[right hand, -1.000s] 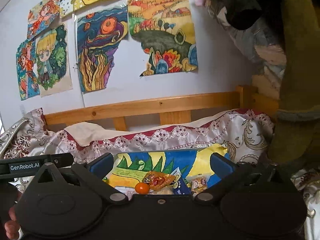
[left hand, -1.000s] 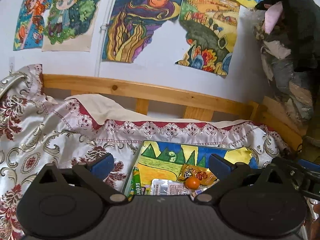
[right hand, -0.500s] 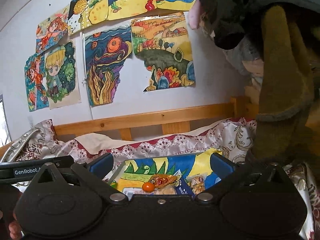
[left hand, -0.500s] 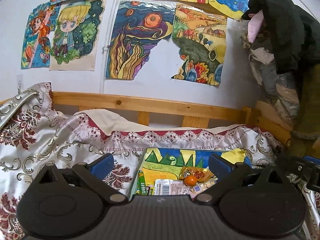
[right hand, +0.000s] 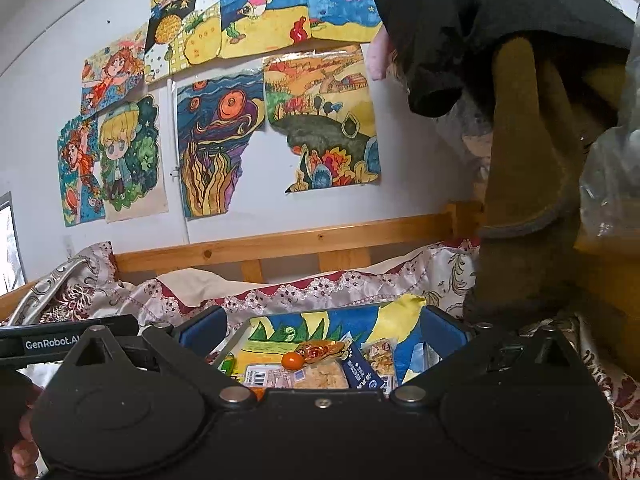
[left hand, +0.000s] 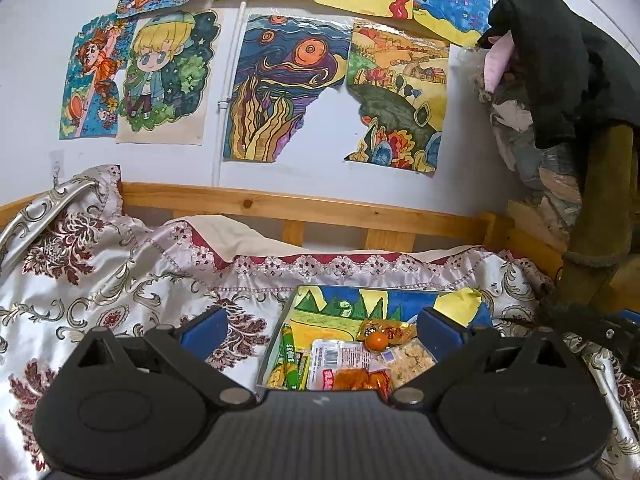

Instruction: Organize snacks

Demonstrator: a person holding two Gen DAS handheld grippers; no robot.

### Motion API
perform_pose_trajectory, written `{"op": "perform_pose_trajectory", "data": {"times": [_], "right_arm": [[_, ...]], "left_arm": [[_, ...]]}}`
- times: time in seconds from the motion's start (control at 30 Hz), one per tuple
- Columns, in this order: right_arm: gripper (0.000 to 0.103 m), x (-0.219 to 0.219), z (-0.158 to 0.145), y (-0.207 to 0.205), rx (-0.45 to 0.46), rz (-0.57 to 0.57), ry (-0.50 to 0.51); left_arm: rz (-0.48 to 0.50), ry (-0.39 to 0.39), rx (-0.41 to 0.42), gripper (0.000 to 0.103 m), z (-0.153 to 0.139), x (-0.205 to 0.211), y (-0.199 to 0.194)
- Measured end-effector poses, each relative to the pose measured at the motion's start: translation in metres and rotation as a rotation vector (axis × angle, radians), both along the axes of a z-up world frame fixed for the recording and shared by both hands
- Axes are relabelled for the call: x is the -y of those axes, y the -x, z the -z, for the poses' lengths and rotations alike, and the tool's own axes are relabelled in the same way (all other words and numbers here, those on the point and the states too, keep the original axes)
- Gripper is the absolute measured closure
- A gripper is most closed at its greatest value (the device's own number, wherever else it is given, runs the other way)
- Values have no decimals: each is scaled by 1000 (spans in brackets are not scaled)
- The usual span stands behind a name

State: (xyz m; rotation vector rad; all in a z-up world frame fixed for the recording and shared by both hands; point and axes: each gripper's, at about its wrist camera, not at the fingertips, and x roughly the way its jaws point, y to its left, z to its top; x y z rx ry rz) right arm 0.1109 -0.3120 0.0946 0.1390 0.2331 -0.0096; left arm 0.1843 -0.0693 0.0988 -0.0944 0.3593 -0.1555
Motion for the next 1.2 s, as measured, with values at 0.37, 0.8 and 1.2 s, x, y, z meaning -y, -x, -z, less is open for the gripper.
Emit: {"op": "perform_pose_trajectory", "data": {"times": [0.37, 0.8, 1.2], "right_arm": [[1, -4, 0, 30, 22, -16, -8], [1, -2, 17, 68, 10, 13, -27], [1, -14, 26, 92, 1, 24, -10]], "left_arm": [[-19, 9, 0, 0, -6, -10, 27], [-43, 34, -11, 0, 6, -22, 62], [-76, 41, -41, 0, 25, -41, 92]]}}
